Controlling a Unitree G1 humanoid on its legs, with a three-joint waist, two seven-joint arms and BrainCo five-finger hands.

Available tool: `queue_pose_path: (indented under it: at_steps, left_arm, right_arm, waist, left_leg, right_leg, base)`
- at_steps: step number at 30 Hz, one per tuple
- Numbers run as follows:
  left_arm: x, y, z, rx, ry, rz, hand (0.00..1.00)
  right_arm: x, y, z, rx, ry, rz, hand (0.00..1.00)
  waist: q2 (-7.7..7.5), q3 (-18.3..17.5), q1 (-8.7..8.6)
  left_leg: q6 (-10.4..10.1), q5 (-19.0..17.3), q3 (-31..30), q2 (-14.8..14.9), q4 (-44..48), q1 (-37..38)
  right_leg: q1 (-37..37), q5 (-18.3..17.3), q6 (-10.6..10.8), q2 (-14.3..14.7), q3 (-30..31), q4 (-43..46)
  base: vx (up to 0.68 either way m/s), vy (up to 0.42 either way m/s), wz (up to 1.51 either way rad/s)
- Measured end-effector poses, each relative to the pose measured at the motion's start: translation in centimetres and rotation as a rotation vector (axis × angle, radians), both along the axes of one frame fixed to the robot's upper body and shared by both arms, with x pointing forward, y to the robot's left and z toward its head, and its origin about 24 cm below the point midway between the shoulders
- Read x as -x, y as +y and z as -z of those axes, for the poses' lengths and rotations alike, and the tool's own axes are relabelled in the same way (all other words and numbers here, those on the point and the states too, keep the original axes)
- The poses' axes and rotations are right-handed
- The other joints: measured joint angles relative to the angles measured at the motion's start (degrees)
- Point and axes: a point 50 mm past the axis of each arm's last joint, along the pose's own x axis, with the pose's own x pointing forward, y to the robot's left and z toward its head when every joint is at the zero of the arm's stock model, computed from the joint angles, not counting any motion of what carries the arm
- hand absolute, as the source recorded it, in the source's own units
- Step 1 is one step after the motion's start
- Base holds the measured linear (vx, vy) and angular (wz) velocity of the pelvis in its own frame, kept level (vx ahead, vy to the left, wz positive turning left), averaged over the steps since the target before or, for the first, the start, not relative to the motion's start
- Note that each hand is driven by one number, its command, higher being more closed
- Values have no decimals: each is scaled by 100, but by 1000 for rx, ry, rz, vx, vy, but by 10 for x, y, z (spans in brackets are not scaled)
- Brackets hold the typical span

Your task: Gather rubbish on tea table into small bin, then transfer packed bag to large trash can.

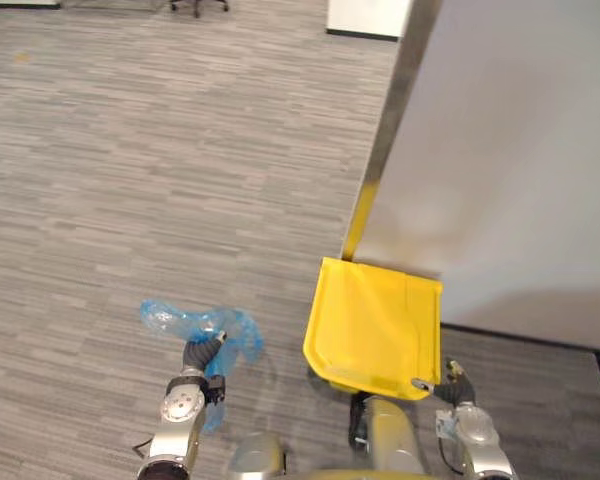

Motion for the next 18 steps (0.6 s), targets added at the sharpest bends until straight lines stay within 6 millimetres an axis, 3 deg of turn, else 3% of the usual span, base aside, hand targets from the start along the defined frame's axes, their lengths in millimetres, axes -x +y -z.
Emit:
queue_pose_path:
  at_steps: [3,6,12,15,18]
  left_arm:
    - [4,1,3,1,17,-1,100]
    - [3,0,3,3,15,2,100]
    - [16,4,15,6,77,-5,100]
    - [17,5,15,6,81,-7,100]
    - [20,5,19,7,99,-11,100]
  right_arm:
    - [-18,7,-7,-31,-57,-1,0]
    - [-21,11,-6,-37,-63,-18,0]
    - [-4,28,14,-77,47,-64,0]
    - [-4,29,14,-76,50,-69,0]
    - [-3,29,15,-74,56,-67,0]
  waist:
    - [-72,-106,-41]
    - [-138,-228,-40]
    - [-309,-495,-50]
    - [-308,-536,-54]
    - [-373,-581,-64]
  left_leg:
    - [-345,215,104,227,-580,80]
    - [-331,337,226,279,-978,162]
    - [-359,529,260,216,-1065,89]
    - [-354,535,186,212,-1066,29]
    - [-475,755,185,172,-1158,81]
  right_leg:
    - [-20,6,-61,149,-124,-210]
    - [-16,32,-75,180,-103,-448]
    - [103,223,0,155,-98,-846]
    - [106,259,-5,139,-161,-898]
    - [210,314,-68,43,-211,-899]
  base:
    - [354,-170,-2]
    - [163,-51,-4]
    - [29,38,4]
    - [2,10,12]
    - [2,-17,21]
